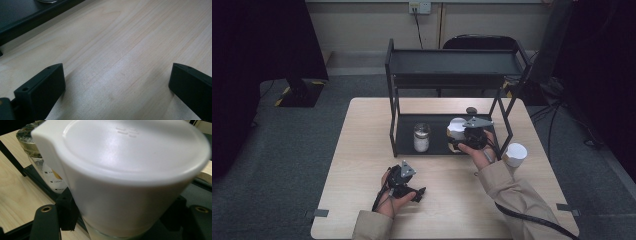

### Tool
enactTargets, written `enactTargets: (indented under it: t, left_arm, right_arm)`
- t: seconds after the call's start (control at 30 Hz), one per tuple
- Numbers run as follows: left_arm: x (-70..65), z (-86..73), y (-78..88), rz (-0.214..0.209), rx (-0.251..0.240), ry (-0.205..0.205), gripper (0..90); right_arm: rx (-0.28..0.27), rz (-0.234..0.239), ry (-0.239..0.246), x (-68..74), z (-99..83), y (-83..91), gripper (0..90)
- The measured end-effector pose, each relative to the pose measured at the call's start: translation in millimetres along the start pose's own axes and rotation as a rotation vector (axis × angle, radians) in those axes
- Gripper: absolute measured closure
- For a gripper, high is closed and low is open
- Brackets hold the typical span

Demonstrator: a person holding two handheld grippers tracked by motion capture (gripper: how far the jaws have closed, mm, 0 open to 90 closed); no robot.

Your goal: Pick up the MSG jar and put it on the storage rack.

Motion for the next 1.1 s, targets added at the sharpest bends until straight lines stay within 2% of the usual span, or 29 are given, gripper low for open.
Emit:
enactTargets:
  t: [1.1]
  left_arm:
    - [0.0, -0.1, 0.0, 0.0, -0.001, 0.001, 0.1]
  right_arm:
    - [0.001, -0.01, 0.011, 1.5, -3.0, -17.9, 30.6]
Point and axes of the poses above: each handheld gripper's, and its own axes: y roughly backward along the jaws, z roughly out of its top, x roughly to its left, the point moved 5 cm from there along -y, roughly forward along the jaws, and after that the axes turned 9 degrees about y, right-handed, at the moved point
